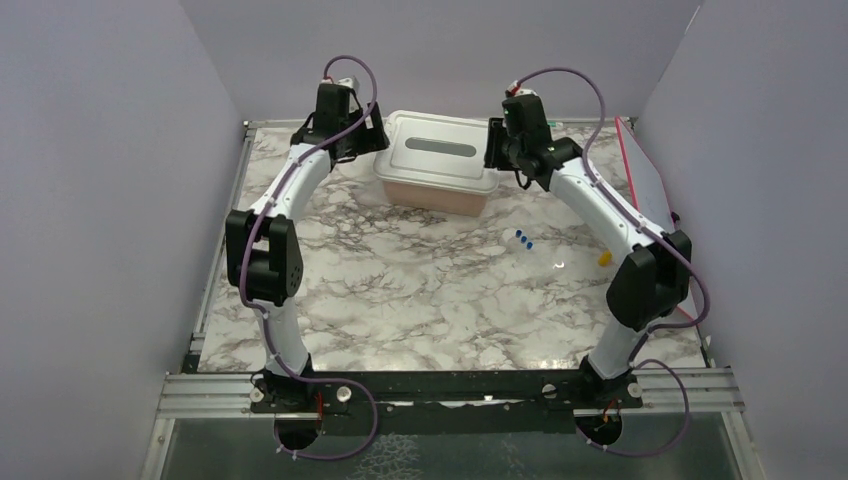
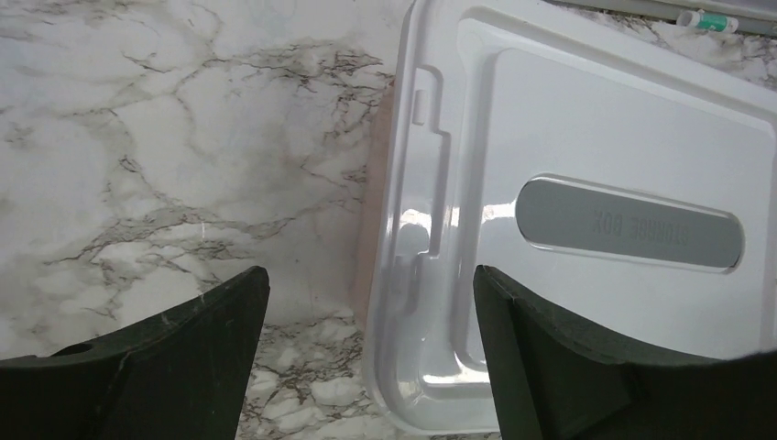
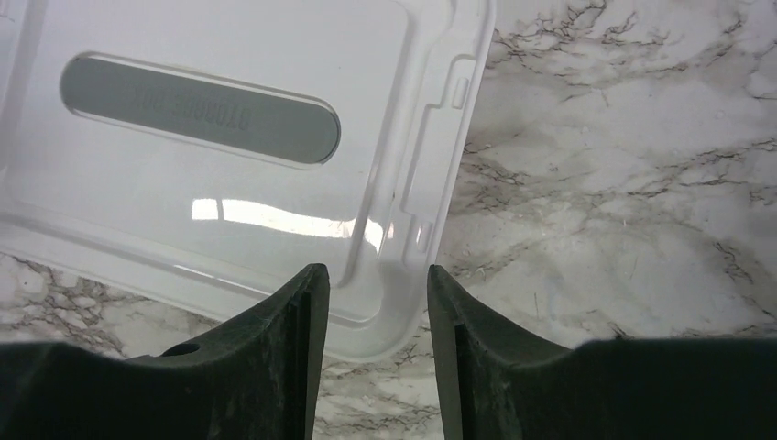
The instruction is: Organize the chemistry lab equipment
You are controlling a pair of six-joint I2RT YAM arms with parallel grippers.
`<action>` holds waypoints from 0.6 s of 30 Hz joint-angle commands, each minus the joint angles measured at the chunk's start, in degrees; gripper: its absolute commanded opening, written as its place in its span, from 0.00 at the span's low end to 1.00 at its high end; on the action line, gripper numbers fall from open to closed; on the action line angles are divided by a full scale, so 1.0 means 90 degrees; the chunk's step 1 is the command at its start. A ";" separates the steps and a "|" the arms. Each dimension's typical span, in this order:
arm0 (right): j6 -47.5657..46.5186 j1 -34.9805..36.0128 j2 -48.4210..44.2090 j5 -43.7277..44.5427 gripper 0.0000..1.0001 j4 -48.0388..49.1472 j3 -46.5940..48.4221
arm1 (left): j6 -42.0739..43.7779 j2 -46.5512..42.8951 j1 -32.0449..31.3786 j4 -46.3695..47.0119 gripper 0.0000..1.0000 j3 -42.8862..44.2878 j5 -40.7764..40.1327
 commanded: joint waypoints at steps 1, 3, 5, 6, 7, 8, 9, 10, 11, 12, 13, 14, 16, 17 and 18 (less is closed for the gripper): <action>-0.0300 0.0033 -0.0769 0.0070 0.48 -0.0303 0.0022 | 0.0662 -0.0933 0.0036 -0.0513 0.88 0.0086 -0.0515; -0.0365 0.0034 -0.1110 -0.0186 0.48 -0.0307 -0.0170 | 0.0722 -0.1382 0.0031 -0.0655 0.91 -0.0095 -0.0654; -0.0420 0.0033 -0.1509 -0.0434 0.48 -0.0350 -0.0395 | 0.0824 -0.1871 0.0027 -0.0752 0.95 -0.0396 -0.0692; -0.0440 0.0033 -0.1754 -0.0533 0.48 -0.0353 -0.0530 | 0.0823 -0.2163 0.0027 -0.0761 0.98 -0.0587 -0.0713; -0.0448 0.0033 -0.2003 -0.0638 0.49 -0.0338 -0.0692 | 0.0842 -0.2460 0.0027 -0.0756 0.99 -0.0830 -0.0727; -0.0476 0.0033 -0.2256 -0.0729 0.49 -0.0342 -0.0839 | 0.0866 -0.2793 0.0027 -0.0755 0.99 -0.1081 -0.0742; -0.0496 0.0033 -0.2517 -0.0832 0.49 -0.0352 -0.0959 | 0.0874 -0.3122 0.0027 -0.0751 0.99 -0.1310 -0.0800; -0.0537 0.0033 -0.2777 -0.0953 0.50 -0.0371 -0.1075 | 0.0874 -0.3445 0.0027 -0.0756 0.99 -0.1573 -0.0815; -0.0609 0.0038 -0.3070 -0.1110 0.51 -0.0390 -0.1201 | 0.0897 -0.3770 0.0018 -0.0745 0.99 -0.1794 -0.0807; -0.0673 0.0034 -0.3360 -0.1260 0.51 -0.0387 -0.1331 | 0.0920 -0.4080 0.0010 -0.0755 0.99 -0.2009 -0.0762; -0.0689 0.0041 -0.3639 -0.1317 0.52 -0.0399 -0.1461 | 0.0918 -0.4421 0.0000 -0.0781 0.99 -0.2213 -0.0720; -0.0678 0.0043 -0.3935 -0.1334 0.53 -0.0430 -0.1568 | 0.0949 -0.4785 -0.0011 -0.0795 0.99 -0.2412 -0.0635; -0.0651 0.0033 -0.4545 -0.1277 0.54 -0.0584 -0.1740 | 0.1007 -0.5510 -0.0034 -0.0790 0.99 -0.2835 -0.0467; -0.0582 0.0041 -0.4791 -0.1178 0.54 -0.0713 -0.1803 | 0.1008 -0.5832 -0.0032 -0.0825 0.99 -0.2976 -0.0437; -0.0545 0.0034 -0.5022 -0.1080 0.54 -0.0840 -0.1858 | 0.1014 -0.6167 -0.0039 -0.0880 0.99 -0.3076 -0.0400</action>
